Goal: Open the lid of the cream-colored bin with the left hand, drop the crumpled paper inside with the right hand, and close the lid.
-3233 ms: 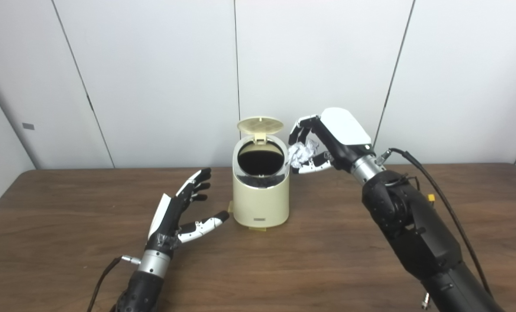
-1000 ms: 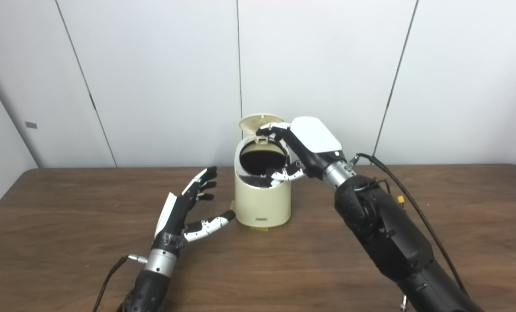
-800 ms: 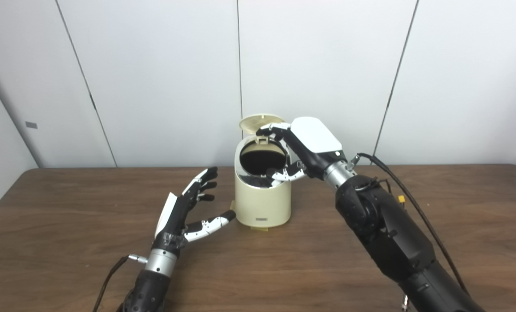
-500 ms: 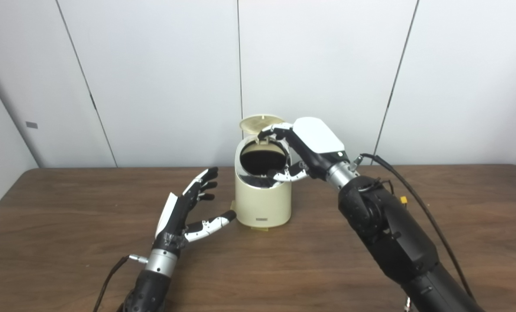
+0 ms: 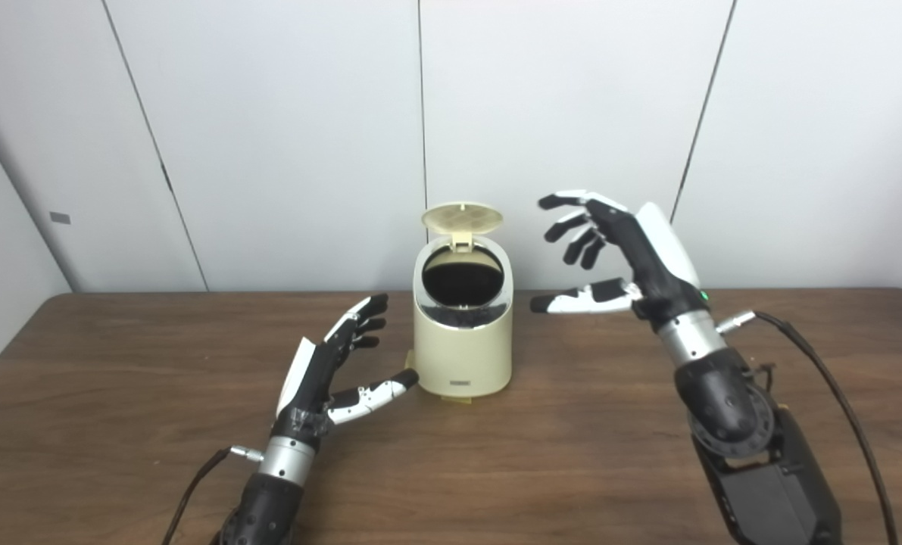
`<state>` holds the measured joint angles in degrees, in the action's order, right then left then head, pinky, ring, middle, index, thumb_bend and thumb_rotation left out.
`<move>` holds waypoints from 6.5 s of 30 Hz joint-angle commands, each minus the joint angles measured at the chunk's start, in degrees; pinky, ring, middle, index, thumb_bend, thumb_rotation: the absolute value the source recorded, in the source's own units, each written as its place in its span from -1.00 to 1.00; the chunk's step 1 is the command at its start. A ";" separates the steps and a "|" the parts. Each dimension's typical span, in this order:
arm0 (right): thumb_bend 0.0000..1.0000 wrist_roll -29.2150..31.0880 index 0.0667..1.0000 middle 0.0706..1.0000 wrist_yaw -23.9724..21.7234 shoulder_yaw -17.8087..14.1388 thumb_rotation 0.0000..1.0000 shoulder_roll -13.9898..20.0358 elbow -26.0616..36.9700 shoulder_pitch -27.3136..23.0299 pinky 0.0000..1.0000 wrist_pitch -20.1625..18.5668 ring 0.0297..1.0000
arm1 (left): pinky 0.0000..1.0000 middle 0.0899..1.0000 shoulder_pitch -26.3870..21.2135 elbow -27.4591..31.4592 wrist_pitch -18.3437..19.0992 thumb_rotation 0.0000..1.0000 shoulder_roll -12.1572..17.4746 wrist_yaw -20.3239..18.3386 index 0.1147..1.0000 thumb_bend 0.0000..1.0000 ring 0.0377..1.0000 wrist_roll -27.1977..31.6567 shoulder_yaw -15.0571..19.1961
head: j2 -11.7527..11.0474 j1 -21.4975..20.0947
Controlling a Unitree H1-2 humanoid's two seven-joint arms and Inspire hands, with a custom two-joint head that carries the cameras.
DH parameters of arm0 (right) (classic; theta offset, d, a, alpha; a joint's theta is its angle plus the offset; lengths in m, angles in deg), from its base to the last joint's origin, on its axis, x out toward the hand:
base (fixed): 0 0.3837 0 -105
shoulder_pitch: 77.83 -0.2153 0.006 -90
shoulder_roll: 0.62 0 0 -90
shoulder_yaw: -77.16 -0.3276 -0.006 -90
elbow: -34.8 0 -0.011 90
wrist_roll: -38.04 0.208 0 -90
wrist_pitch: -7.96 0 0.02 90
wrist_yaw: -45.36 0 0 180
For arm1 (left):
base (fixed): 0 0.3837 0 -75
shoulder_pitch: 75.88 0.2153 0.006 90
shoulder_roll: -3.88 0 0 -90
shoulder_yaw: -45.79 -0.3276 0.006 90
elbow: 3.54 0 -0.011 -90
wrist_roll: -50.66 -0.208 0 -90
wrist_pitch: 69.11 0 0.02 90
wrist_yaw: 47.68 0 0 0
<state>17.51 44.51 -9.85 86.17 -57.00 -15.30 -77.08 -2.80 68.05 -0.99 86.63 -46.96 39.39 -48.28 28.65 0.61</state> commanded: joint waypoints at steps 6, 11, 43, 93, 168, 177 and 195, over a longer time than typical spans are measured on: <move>0.88 5.93 0.68 0.62 -4.87 -0.54 -0.38 3.40 1.22 2.34 0.05 -0.42 0.38 | 0.54 0.76 2.74 -0.44 -0.51 -0.35 -1.27 0.43 0.85 0.51 0.71 -0.47 -0.71 | -0.14 0.32; 0.88 6.16 0.71 0.70 -6.05 -0.03 -0.34 3.75 0.55 4.67 0.20 0.45 0.51 | 0.51 0.78 1.10 2.59 2.09 -0.30 -0.70 0.00 0.88 0.57 0.70 -0.94 -0.40 | -0.33 0.56; 0.90 0.28 0.63 0.61 -4.66 3.25 -0.37 3.05 -5.23 7.96 0.19 1.04 0.48 | 0.78 1.00 -23.25 -1.49 10.80 -0.26 1.55 -2.26 1.00 0.84 0.97 -6.30 -2.63 | -1.91 0.22; 0.87 -0.30 0.62 0.62 -3.94 3.35 -0.34 2.27 -4.85 8.50 0.27 0.62 0.52 | 0.99 0.40 -24.74 7.44 9.47 0.00 11.07 -5.06 0.36 0.96 0.87 -25.02 -11.16 | -0.80 -1.59; 0.85 0.87 0.62 0.64 -4.49 3.65 -0.30 2.72 -3.05 9.44 0.28 -0.98 0.54 | 1.00 0.10 -19.95 12.51 16.03 0.17 13.66 -15.60 0.07 0.99 0.57 -38.10 -18.21 | 1.78 -1.98; 0.85 0.24 0.63 0.64 -4.07 3.64 -0.28 2.51 -3.26 9.70 0.31 -0.84 0.55 | 1.00 0.25 -18.18 9.48 7.96 0.02 11.32 0.71 0.30 0.75 0.57 -32.89 -11.35 | 1.54 -2.03; 0.82 1.83 0.66 0.64 -3.98 2.26 -0.34 2.19 -3.18 10.38 0.25 -1.10 0.50 | 0.64 0.80 -6.28 8.62 4.14 -0.07 1.79 2.70 0.82 0.75 0.82 0.20 2.68 | 1.52 -1.73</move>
<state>18.67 39.18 -6.75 88.24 -61.67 -3.07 -79.48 -7.12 75.66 5.02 88.40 -44.12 37.39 -46.35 30.15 -1.06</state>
